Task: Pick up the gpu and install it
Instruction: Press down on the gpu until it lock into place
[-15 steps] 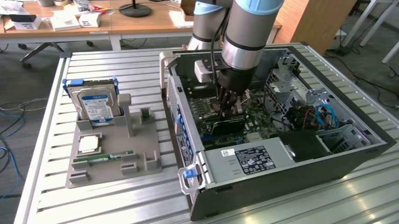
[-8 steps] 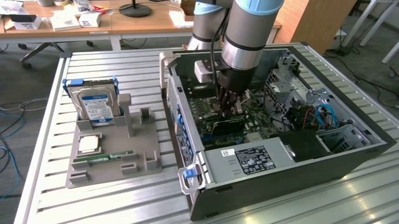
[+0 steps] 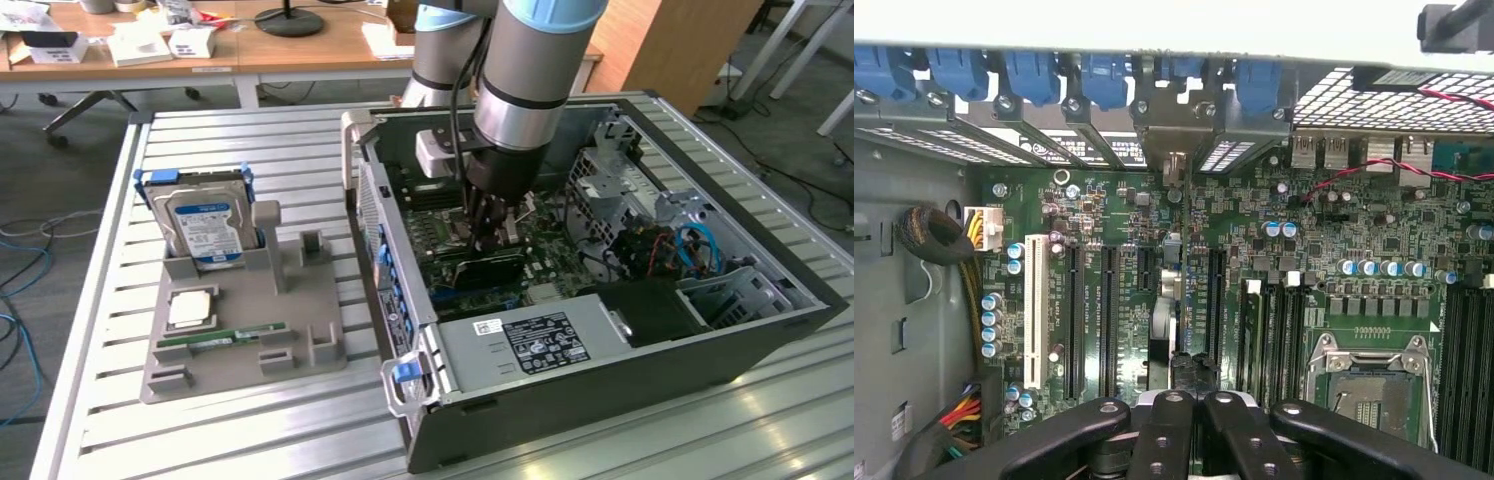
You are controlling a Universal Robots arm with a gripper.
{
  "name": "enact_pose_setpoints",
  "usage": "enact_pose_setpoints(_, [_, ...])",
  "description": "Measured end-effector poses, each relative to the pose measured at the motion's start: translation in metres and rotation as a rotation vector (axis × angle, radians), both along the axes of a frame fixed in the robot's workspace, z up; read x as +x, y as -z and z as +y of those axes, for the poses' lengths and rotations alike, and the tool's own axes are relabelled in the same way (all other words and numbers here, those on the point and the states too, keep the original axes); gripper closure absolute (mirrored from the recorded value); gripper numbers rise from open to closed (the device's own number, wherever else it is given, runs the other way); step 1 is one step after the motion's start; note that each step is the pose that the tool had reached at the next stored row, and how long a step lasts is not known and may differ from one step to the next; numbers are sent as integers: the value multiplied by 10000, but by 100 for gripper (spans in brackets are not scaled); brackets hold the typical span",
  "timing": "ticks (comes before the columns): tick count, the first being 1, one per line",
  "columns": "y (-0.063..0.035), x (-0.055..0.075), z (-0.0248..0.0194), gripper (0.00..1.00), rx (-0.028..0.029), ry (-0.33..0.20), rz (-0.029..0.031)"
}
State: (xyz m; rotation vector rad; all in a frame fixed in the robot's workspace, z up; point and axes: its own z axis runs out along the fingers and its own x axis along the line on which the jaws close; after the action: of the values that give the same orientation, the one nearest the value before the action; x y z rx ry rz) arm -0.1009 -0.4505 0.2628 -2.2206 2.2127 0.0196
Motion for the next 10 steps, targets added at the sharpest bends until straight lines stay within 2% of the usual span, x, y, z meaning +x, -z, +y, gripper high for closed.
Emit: enact_pose_setpoints(10, [12, -12, -1, 89, -4, 1, 2])
